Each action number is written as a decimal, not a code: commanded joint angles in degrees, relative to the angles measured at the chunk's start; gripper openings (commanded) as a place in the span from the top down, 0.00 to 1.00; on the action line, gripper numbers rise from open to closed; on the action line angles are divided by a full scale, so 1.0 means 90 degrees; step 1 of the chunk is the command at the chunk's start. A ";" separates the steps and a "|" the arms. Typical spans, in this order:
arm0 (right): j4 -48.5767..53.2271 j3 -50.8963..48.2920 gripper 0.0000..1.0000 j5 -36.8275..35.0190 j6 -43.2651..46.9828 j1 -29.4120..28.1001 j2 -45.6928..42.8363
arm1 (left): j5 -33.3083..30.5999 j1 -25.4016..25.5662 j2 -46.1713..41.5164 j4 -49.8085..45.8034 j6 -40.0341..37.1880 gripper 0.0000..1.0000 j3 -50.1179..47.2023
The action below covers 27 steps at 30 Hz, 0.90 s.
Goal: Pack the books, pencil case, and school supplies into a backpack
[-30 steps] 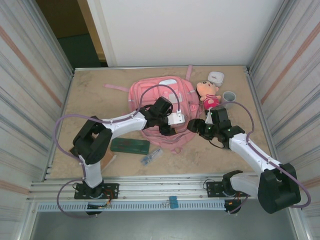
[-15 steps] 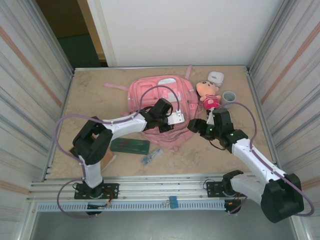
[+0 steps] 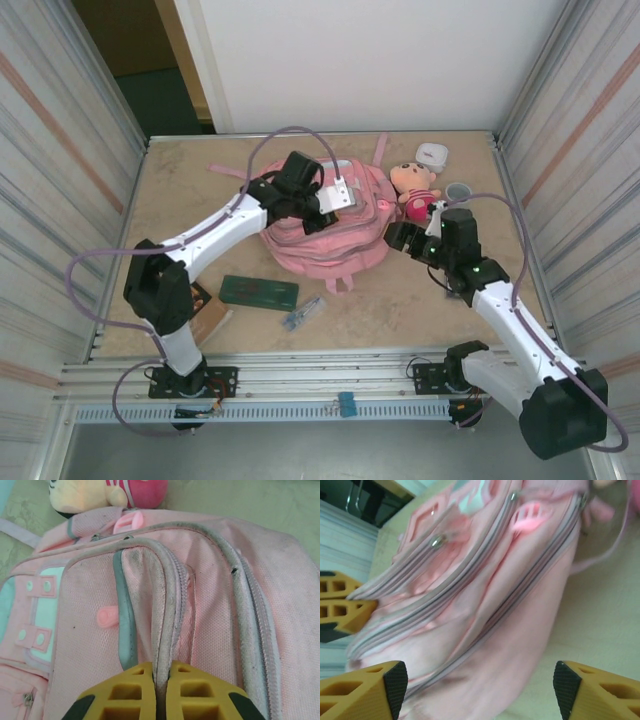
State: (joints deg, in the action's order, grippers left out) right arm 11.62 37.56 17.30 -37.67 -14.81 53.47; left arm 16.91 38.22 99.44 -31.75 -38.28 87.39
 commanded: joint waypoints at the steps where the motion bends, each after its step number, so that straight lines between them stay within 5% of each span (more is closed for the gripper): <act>1: -0.0281 0.0146 0.05 0.0303 0.0145 0.0477 -0.0121 | 0.1159 -0.0143 -0.0638 -0.0733 -0.0383 1.00 0.0407; 5: -0.0361 0.0307 0.12 0.2100 0.0460 0.1209 0.0477 | 0.1934 -0.0463 -0.0850 -0.1105 -0.0731 1.00 0.0292; 16: -0.1235 -0.0268 0.17 0.2567 0.3209 0.1126 0.0905 | 0.3039 -0.1355 -0.1399 -0.1532 -0.1339 1.00 0.0056; 21: -0.1922 -0.0757 0.23 0.2762 0.3975 0.0986 0.1204 | 0.3079 -0.1472 -0.1488 -0.1536 -0.1437 1.00 -0.0019; 27: -0.1418 -0.0482 0.35 0.2816 0.4173 0.0880 0.1531 | 0.3143 -0.1614 -0.1527 -0.1516 -0.1423 1.00 -0.0012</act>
State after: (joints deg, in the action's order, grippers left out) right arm -1.50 31.51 41.36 -3.49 -6.52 67.51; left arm 39.72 24.64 89.38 -47.35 -50.22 86.50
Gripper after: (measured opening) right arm 0.660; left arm 0.086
